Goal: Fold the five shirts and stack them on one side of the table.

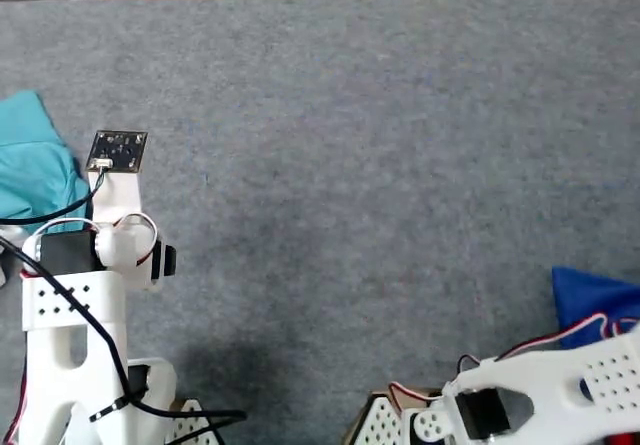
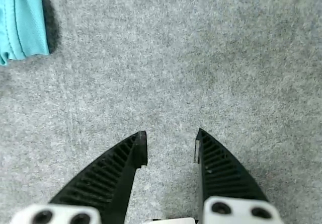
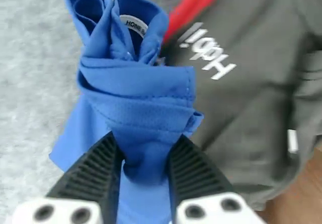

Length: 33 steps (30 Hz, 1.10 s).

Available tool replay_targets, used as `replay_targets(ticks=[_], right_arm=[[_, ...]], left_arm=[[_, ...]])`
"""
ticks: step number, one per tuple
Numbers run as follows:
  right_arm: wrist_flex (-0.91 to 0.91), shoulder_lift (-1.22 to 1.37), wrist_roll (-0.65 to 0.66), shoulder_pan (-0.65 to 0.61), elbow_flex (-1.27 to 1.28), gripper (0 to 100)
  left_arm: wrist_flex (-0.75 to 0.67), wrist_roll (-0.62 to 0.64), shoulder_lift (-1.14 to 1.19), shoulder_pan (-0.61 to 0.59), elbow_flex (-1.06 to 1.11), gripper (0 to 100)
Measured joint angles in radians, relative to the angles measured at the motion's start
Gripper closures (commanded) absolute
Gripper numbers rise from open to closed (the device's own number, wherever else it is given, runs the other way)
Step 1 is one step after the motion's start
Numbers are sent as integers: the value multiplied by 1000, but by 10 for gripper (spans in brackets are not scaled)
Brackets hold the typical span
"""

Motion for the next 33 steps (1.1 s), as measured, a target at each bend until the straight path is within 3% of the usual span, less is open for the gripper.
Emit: replay_targets(ticks=[12, 33], right_arm=[[-57, 0, 6, 163, -77, 994], [-132, 8, 6, 304, -86, 985]], left_arm=[[0, 0, 0, 0, 0, 828], [0, 0, 0, 0, 0, 828]])
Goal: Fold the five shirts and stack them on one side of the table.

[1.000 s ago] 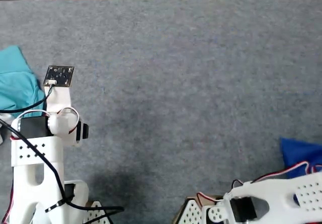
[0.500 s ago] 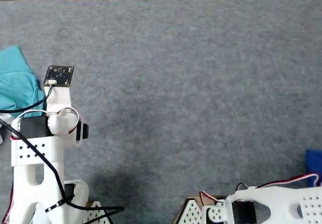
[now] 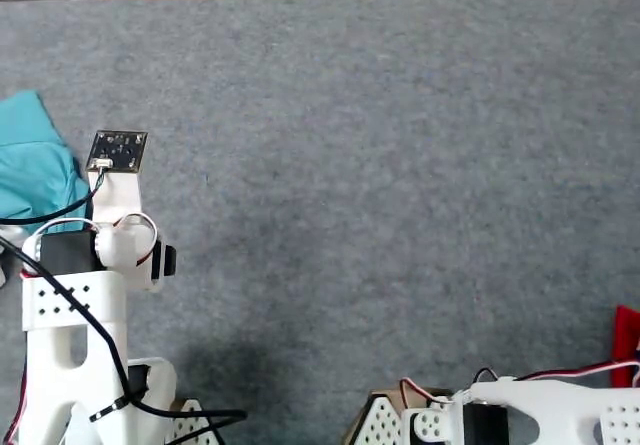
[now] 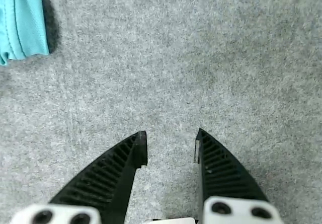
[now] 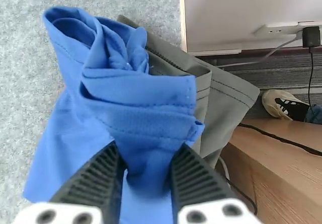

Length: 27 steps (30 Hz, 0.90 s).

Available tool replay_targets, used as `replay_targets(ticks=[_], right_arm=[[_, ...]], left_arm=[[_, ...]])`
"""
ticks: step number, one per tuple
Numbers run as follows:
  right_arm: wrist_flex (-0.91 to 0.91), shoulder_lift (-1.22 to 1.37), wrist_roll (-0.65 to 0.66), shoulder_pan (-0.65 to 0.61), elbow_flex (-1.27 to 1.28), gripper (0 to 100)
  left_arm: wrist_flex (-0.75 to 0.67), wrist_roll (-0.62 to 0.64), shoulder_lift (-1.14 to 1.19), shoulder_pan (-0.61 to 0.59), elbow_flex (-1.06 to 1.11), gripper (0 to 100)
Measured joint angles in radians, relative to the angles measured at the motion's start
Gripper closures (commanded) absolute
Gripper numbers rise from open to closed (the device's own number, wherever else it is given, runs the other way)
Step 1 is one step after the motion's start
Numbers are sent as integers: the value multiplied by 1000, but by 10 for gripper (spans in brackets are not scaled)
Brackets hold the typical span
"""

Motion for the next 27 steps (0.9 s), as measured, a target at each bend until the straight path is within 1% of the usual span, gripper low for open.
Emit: replay_targets(ticks=[3, 8, 12, 14, 17, 21, 24, 27], right_arm=[[0, 23, 29, 0, 0, 917], [0, 28, 66, 15, 0, 733], [0, 28, 98, 32, 0, 648], [5, 28, 120, 34, 0, 630], [52, 28, 146, 37, -5, 631], [127, 28, 146, 31, -80, 631], [135, 28, 144, -11, -135, 631], [135, 2, 143, -97, -144, 631]], left_arm=[[0, 0, 0, 0, 0, 828], [0, 0, 0, 0, 0, 828], [0, 0, 0, 0, 0, 828], [0, 0, 0, 0, 0, 828], [0, 0, 0, 0, 0, 828], [0, 0, 0, 0, 0, 828], [0, 0, 0, 0, 0, 828], [0, -3, 0, -6, 0, 828]])
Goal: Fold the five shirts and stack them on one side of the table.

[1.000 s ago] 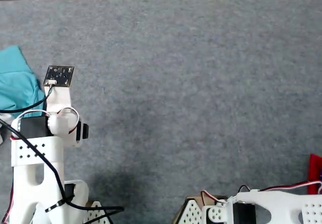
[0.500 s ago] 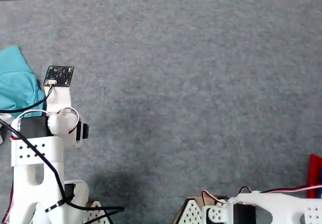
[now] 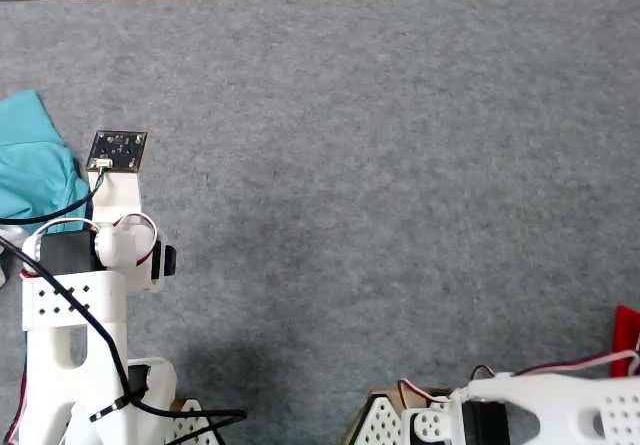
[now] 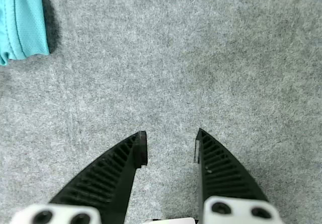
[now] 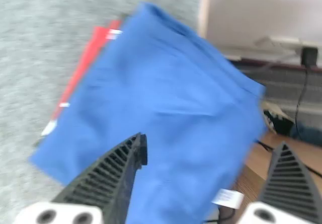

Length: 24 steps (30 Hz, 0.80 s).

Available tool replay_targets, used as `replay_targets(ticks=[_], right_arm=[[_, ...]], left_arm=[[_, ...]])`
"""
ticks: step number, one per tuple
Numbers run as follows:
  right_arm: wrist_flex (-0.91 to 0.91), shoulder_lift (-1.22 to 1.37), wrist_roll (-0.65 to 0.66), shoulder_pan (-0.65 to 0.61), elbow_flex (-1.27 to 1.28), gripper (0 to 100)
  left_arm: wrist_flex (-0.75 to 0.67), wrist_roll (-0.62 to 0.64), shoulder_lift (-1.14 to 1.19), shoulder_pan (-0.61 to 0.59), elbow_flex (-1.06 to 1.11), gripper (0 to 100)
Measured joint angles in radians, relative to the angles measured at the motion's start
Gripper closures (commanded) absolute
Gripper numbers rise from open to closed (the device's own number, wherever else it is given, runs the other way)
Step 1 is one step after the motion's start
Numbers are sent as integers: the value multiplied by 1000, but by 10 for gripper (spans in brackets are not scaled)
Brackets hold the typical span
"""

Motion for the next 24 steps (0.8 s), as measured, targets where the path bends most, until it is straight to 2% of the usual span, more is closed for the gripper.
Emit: replay_targets(ticks=[3, 6, 9, 13, 16, 19, 24], right_arm=[[0, -89, -8, -132, 20, 631], [3, -216, -71, -305, 115, 631], [3, -344, -138, -509, 264, 631], [3, -473, -224, -845, 494, 631], [3, -497, -310, -1109, 582, 631], [-5, -497, -384, -1339, 597, 631], [-52, -499, -420, -1597, 600, 631]], left_arm=[[0, 0, 0, -66, -37, 828], [0, -38, 0, -184, -91, 827], [-15, -117, 0, -342, -129, 819], [-121, -212, 41, -583, -149, 758], [-224, -235, 149, -732, -163, 753], [-275, -236, 305, -829, -239, 753], [-261, -212, 614, -925, -500, 753]])
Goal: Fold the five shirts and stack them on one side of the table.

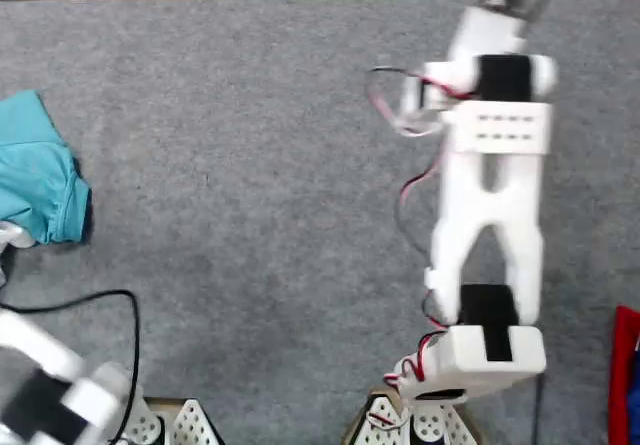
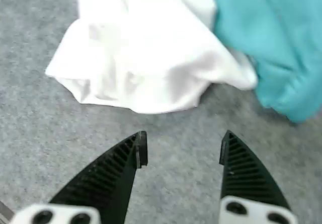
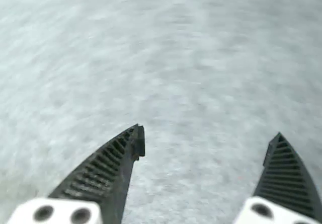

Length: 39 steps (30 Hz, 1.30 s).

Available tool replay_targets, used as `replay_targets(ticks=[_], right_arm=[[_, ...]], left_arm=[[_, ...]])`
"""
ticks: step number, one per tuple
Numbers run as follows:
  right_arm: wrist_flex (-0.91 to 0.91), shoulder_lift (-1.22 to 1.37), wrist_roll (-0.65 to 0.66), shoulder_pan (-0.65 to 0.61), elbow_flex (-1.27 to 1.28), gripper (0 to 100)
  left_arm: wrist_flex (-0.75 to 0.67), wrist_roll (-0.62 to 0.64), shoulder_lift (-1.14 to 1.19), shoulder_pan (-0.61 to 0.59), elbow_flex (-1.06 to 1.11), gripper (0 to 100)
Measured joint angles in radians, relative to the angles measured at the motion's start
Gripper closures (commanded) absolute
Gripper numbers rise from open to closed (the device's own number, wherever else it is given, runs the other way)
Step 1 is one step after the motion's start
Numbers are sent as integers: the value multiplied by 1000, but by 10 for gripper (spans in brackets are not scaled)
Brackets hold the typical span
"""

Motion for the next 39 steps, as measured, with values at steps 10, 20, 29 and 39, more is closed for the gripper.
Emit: replay_targets(ticks=[10, 20, 29, 39], right_arm=[[-11, 0, -3, -129, 8, 631], [-11, 14, -3, -130, 8, 754], [-11, 18, -3, -130, 8, 968], [12, 18, -3, -130, 9, 971]], left_arm=[[132, 6, 572, -120, -532, 757], [161, 6, 872, -126, -758, 975], [341, 87, 875, -100, -953, 981], [525, 146, 875, -49, -1494, 981]])
